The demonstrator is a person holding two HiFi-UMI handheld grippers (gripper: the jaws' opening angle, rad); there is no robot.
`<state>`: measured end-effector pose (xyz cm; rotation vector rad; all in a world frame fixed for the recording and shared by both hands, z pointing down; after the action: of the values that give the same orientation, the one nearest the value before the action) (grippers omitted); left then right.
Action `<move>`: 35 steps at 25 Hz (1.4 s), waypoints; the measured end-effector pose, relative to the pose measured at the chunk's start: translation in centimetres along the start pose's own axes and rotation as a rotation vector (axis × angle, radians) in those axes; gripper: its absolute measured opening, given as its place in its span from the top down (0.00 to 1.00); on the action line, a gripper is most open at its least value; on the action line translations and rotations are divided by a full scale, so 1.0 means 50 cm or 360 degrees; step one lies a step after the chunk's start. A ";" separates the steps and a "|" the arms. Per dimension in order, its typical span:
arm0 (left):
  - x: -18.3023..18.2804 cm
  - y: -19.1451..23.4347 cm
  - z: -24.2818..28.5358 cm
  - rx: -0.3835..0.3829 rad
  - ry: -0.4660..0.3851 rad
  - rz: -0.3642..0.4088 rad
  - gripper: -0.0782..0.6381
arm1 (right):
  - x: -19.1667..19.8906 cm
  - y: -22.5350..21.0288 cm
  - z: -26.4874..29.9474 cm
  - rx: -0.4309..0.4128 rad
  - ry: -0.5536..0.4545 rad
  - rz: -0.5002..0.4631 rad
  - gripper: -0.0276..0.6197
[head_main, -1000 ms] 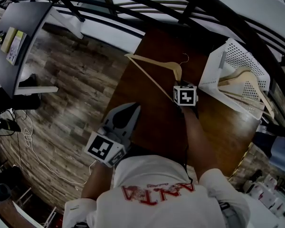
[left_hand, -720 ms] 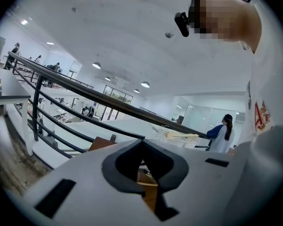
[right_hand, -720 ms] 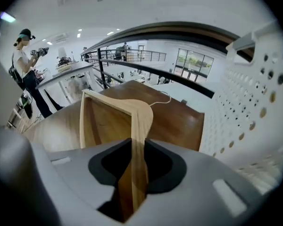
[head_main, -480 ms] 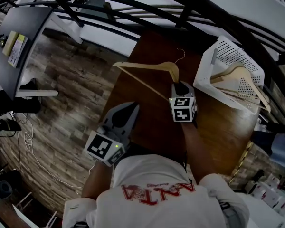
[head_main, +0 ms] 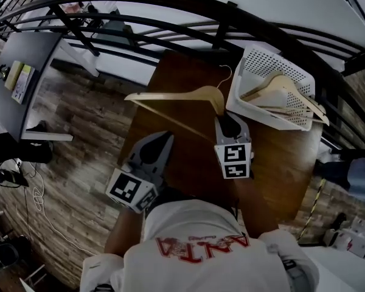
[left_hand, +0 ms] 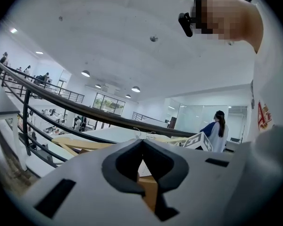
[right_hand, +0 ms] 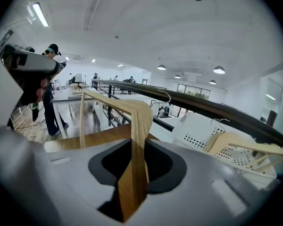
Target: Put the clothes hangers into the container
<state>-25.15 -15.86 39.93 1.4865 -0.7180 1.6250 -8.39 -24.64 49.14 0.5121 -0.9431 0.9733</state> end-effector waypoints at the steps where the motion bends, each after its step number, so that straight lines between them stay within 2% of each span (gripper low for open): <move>1: -0.007 -0.015 0.003 0.0009 -0.0005 0.0015 0.88 | 0.000 -0.010 -0.023 0.0007 -0.0017 0.0008 0.82; 7: -0.034 -0.105 0.039 0.0087 -0.0037 0.0076 0.88 | -0.004 -0.115 -0.147 0.0131 -0.0123 0.0048 0.82; 13: -0.046 -0.190 0.086 0.0171 -0.0055 0.0089 0.88 | -0.006 -0.273 -0.269 0.0369 -0.0188 0.0076 0.82; 19: -0.061 -0.256 0.122 0.0243 -0.0086 0.0088 0.88 | -0.019 -0.431 -0.369 0.0627 -0.0241 0.0015 0.82; 23: -0.055 -0.279 0.134 0.0251 -0.0102 0.0075 0.88 | -0.059 -0.513 -0.407 0.0737 -0.0254 -0.0110 0.82; 27: -0.058 -0.288 0.145 0.0257 -0.0100 0.0070 0.88 | -0.109 -0.567 -0.408 0.0789 -0.0230 -0.0259 0.82; 35: -0.042 -0.289 0.156 0.0221 -0.0079 0.0058 0.88 | -0.160 -0.648 -0.346 0.0837 -0.0052 -0.0653 0.82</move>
<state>-8.80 -15.28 37.50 1.6257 -0.6742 1.6999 25.46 -31.65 34.42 1.1204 -0.5669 0.8309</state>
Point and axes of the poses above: the fingertips, and each gripper's own axes: z forward along the fingers, y to its left, x out of its underside, the point moved 4 cm from there along -z, backward along the fingers, and after that the axes turned 12 degrees about z, right-handed, at the moved point
